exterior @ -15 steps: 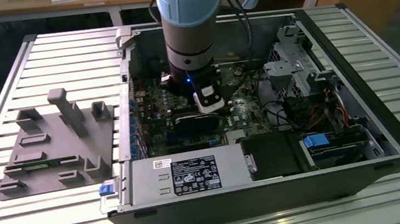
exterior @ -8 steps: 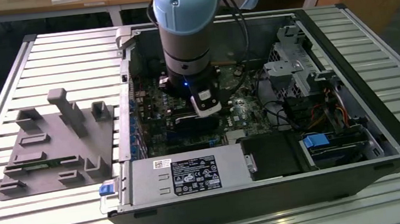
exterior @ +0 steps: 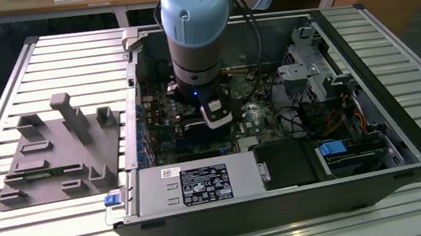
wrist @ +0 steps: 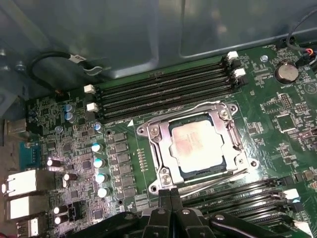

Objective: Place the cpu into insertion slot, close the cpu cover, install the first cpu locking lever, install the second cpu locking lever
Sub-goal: 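Install the second cpu locking lever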

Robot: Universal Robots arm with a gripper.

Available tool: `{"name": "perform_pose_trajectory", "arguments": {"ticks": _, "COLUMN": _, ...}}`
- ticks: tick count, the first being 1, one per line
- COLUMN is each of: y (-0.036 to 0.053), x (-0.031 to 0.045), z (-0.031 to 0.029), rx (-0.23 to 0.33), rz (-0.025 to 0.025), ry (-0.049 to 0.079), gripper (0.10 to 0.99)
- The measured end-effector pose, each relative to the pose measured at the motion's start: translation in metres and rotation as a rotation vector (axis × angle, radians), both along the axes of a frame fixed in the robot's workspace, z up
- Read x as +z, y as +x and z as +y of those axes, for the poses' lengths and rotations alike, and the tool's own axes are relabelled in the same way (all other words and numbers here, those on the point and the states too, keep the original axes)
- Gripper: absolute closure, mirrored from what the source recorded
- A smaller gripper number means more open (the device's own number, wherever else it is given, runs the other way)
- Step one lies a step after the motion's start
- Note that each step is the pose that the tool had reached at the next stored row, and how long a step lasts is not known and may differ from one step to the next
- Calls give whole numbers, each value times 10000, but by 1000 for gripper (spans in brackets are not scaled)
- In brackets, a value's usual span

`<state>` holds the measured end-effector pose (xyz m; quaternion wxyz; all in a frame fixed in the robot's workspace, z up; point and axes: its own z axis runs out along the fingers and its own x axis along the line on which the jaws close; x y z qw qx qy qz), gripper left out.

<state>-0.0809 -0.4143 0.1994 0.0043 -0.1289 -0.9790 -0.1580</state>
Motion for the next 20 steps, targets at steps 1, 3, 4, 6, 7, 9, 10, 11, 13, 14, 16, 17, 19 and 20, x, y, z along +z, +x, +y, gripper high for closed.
{"name": "perform_pose_trajectory", "arguments": {"ticks": 1, "y": -6, "x": -9, "z": -9, "rx": 0, "rz": -3, "ry": 32, "gripper": 984}}
{"name": "perform_pose_trajectory", "arguments": {"ticks": 3, "y": -17, "x": -20, "z": -19, "rx": 1, "rz": -7, "ry": 141, "gripper": 984}}
{"name": "perform_pose_trajectory", "arguments": {"ticks": 4, "y": -23, "x": -22, "z": -23, "rx": 1, "rz": -8, "ry": 227, "gripper": 984}}
{"name": "perform_pose_trajectory", "arguments": {"ticks": 6, "y": -32, "x": -31, "z": -30, "rx": 0, "rz": -12, "ry": 389, "gripper": 984}}
{"name": "perform_pose_trajectory", "arguments": {"ticks": 7, "y": -36, "x": -39, "z": -34, "rx": 0, "rz": -13, "ry": 428, "gripper": 984}}
{"name": "perform_pose_trajectory", "arguments": {"ticks": 9, "y": -40, "x": -63, "z": -40, "rx": 2, "rz": -14, "ry": 457, "gripper": 984}}
{"name": "perform_pose_trajectory", "arguments": {"ticks": 10, "y": -43, "x": -74, "z": -41, "rx": 1, "rz": -14, "ry": 465, "gripper": 984}}
{"name": "perform_pose_trajectory", "arguments": {"ticks": 11, "y": -46, "x": -84, "z": -42, "rx": 1, "rz": -13, "ry": 475, "gripper": 984}}
{"name": "perform_pose_trajectory", "arguments": {"ticks": 13, "y": -54, "x": -97, "z": -42, "rx": 1, "rz": -13, "ry": 496, "gripper": 984}}
{"name": "perform_pose_trajectory", "arguments": {"ticks": 14, "y": -59, "x": -103, "z": -42, "rx": 1, "rz": -13, "ry": 508, "gripper": 984}}
{"name": "perform_pose_trajectory", "arguments": {"ticks": 16, "y": -66, "x": -110, "z": -41, "rx": 1, "rz": -13, "ry": 535, "gripper": 984}}
{"name": "perform_pose_trajectory", "arguments": {"ticks": 17, "y": -66, "x": -112, "z": -40, "rx": 2, "rz": -13, "ry": 550, "gripper": 984}}
{"name": "perform_pose_trajectory", "arguments": {"ticks": 19, "y": -67, "x": -116, "z": -37, "rx": 2, "rz": -13, "ry": 582, "gripper": 984}}
{"name": "perform_pose_trajectory", "arguments": {"ticks": 20, "y": -68, "x": -117, "z": -35, "rx": 1, "rz": -12, "ry": 595, "gripper": 984}}
